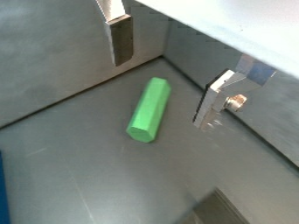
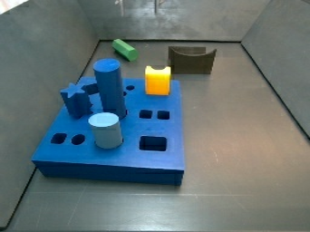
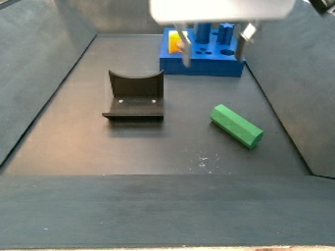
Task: Pick up the hexagon object. Move up. Place the hexagon object on the fixture. Regrasp the hexagon object. Move to above the board. Insert the hexagon object.
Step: Pick up the hexagon object.
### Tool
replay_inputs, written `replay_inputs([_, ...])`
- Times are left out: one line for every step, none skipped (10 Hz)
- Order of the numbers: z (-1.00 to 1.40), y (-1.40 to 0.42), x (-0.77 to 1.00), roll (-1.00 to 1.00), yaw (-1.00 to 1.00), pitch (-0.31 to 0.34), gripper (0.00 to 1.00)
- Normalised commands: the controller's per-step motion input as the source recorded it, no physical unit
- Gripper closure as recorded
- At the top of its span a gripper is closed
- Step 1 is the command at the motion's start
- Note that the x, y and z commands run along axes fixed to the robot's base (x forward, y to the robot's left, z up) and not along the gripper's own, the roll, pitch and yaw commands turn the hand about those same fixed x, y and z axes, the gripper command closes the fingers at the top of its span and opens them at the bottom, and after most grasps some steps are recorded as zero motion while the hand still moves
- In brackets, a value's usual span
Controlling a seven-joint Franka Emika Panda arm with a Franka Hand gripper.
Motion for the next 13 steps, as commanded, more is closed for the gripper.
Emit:
replay_inputs([-1.0,0.01,-0.48,0.07,0.73,-0.077,0.0])
replay_inputs([-1.0,0.03,-0.45,0.07,0.71,-0.07,0.0])
replay_inputs([-1.0,0.19,-0.32,0.03,0.58,-0.026,0.0])
replay_inputs([-1.0,0.28,-0.06,0.0,0.34,-0.036,0.0])
replay_inputs([-1.0,0.3,0.54,0.0,0.0,0.007,0.0])
replay_inputs([-1.0,0.29,0.6,0.0,0.0,0.027,0.0])
replay_inputs([-1.0,0.28,0.59,0.0,0.0,0.027,0.0])
replay_inputs([-1.0,0.27,0.58,0.0,0.0,0.029,0.0])
replay_inputs([-1.0,0.2,0.4,0.0,0.0,0.007,0.0])
replay_inputs([-1.0,0.08,0.05,0.0,0.05,0.0,0.0])
replay_inputs([-1.0,-0.05,-0.02,0.0,0.33,0.021,0.0])
replay_inputs([-1.0,-0.19,-0.02,0.0,0.48,0.059,0.0])
replay_inputs([-0.87,-0.21,-0.07,-0.02,0.54,0.05,0.0])
